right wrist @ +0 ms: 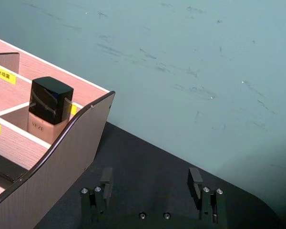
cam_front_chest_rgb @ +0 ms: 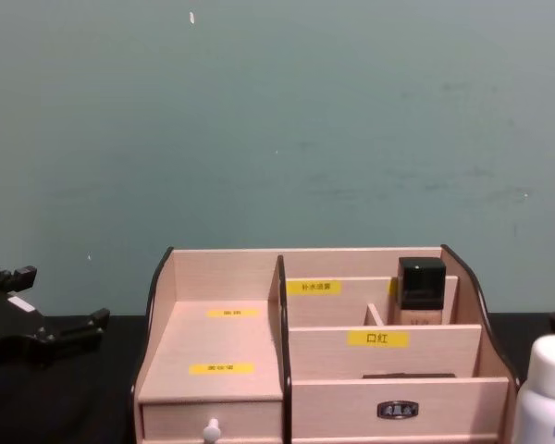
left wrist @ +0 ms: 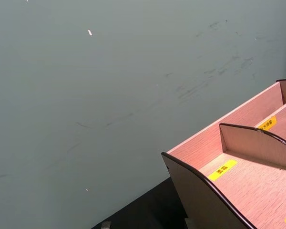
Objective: Pick up the facial cleanser and watermelon frost from the table and place them into the tiered storage box.
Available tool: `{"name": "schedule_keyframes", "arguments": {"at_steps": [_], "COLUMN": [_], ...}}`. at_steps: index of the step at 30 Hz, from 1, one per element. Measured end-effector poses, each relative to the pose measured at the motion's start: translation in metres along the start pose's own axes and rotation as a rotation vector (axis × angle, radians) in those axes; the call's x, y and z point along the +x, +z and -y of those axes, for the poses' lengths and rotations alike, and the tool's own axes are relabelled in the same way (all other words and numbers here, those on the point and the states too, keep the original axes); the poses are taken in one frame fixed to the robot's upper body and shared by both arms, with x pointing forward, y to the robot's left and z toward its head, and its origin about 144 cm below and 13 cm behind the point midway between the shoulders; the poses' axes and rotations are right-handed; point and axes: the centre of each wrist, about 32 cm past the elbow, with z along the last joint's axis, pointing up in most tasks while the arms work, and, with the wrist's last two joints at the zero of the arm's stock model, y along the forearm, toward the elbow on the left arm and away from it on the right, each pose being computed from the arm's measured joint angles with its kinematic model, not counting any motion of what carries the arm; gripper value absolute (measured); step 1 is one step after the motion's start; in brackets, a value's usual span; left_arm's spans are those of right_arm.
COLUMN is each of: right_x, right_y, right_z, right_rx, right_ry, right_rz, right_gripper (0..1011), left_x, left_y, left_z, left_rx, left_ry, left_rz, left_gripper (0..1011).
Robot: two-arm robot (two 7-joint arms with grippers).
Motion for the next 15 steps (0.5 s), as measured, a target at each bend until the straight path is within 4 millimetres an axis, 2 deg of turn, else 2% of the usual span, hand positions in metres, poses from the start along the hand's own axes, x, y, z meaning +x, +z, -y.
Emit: {"name": "schedule_keyframes", "arguments": {"at_steps": [15], "right_x": [0.0], "right_y": [0.0], "right_z": [0.0], "right_rx": [0.0], "right_ry": [0.0], "right_rz": [0.0], "right_gripper": [1003], "left_x": [0.0], "left_y": [0.0], "left_z": [0.0], "left_rx": [0.0], "left_ry": [0.0], "left_rz": [0.0], "left_gripper": [1001]}}
